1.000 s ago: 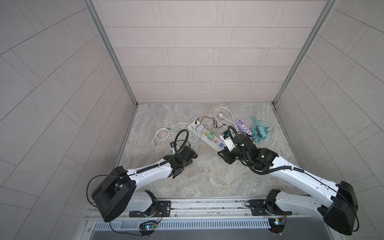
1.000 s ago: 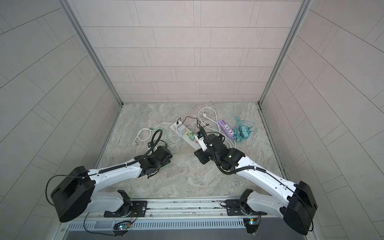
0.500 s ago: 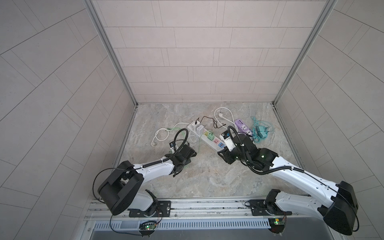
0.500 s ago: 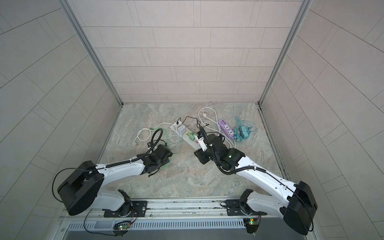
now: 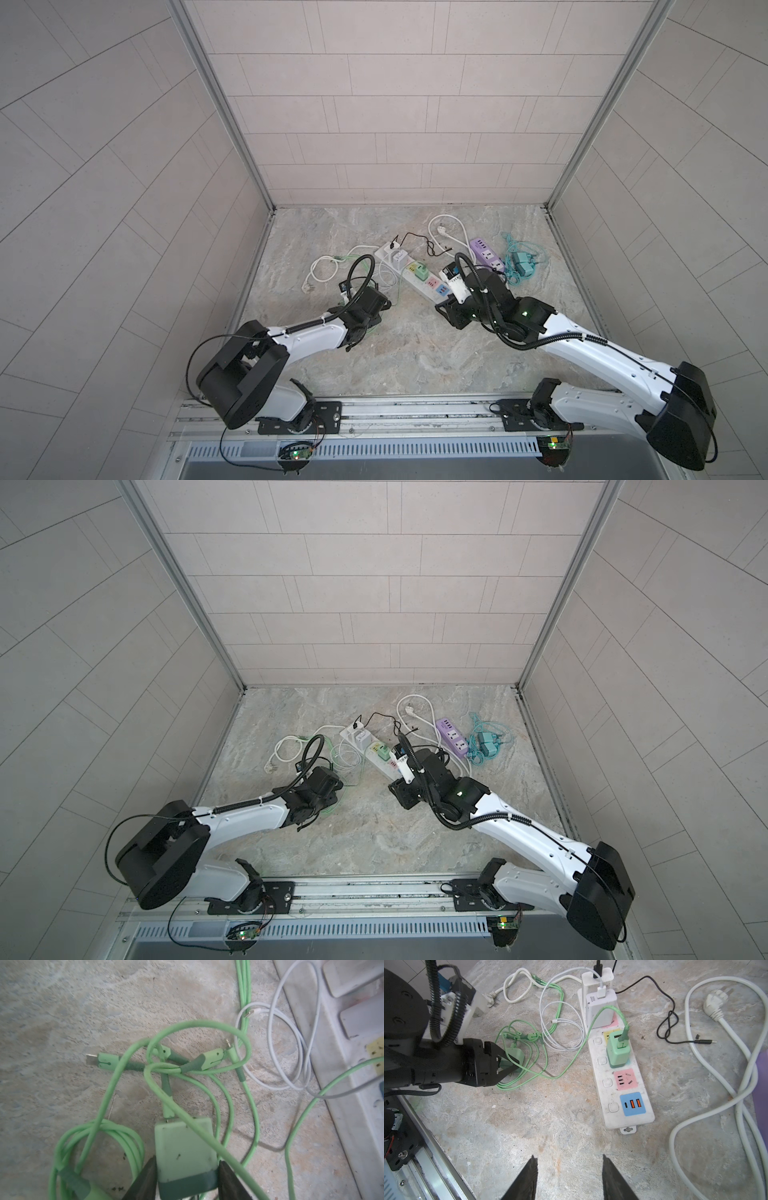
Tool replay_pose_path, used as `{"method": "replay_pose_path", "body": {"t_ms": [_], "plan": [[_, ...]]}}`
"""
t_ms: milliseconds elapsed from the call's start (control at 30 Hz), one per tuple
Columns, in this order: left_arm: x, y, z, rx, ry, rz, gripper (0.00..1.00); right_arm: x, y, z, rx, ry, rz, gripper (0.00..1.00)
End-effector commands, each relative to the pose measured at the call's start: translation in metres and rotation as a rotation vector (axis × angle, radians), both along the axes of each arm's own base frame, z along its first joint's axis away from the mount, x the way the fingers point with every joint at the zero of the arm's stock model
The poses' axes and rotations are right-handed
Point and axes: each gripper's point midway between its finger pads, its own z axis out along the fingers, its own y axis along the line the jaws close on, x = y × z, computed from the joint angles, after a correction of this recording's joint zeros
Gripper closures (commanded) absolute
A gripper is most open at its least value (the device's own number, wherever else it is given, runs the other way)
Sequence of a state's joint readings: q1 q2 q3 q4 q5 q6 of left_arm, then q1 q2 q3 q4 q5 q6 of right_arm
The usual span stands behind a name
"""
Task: Insert the plug
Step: 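Lower the left gripper onto the second green charger among the cables, then lift the green charger with left gripper toward right gripper while right gripper approaches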
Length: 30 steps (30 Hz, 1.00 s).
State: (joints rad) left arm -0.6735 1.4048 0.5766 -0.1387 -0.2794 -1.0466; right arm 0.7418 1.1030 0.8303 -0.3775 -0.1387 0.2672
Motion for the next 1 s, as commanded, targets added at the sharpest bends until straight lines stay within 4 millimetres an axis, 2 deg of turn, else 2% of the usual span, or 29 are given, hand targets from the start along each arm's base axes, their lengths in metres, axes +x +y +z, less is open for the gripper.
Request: {"method": "replay_pose_path", "body": {"t_ms": [0,200,333,467,600,767,967], "plan": [[-0.017,0.012,-0.010,0.062,0.055,-0.079,0.68,-0.006,0.007,0.006,0.044,0.007,0.033,0.50],[-0.030,0.010,0.006,0.067,0.027,-0.224,0.74,-0.019,0.028,0.017,0.166,0.074,0.101,0.50],[-0.046,0.006,0.014,-0.024,-0.030,-0.280,0.75,-0.022,0.042,0.026,0.269,0.138,0.104,0.50],[-0.054,0.009,0.040,-0.074,-0.120,-0.304,0.75,-0.025,0.068,0.035,0.407,0.205,0.137,0.53],[-0.060,0.014,0.065,-0.093,-0.204,-0.334,0.73,-0.030,0.095,0.034,0.440,0.264,0.183,0.54],[-0.060,0.008,0.077,-0.098,-0.281,-0.404,0.73,-0.032,0.130,0.035,0.519,0.354,0.230,0.56],[-0.056,-0.013,0.090,-0.119,-0.375,-0.514,0.74,-0.019,0.148,0.040,0.514,0.397,0.245,0.55]]}}
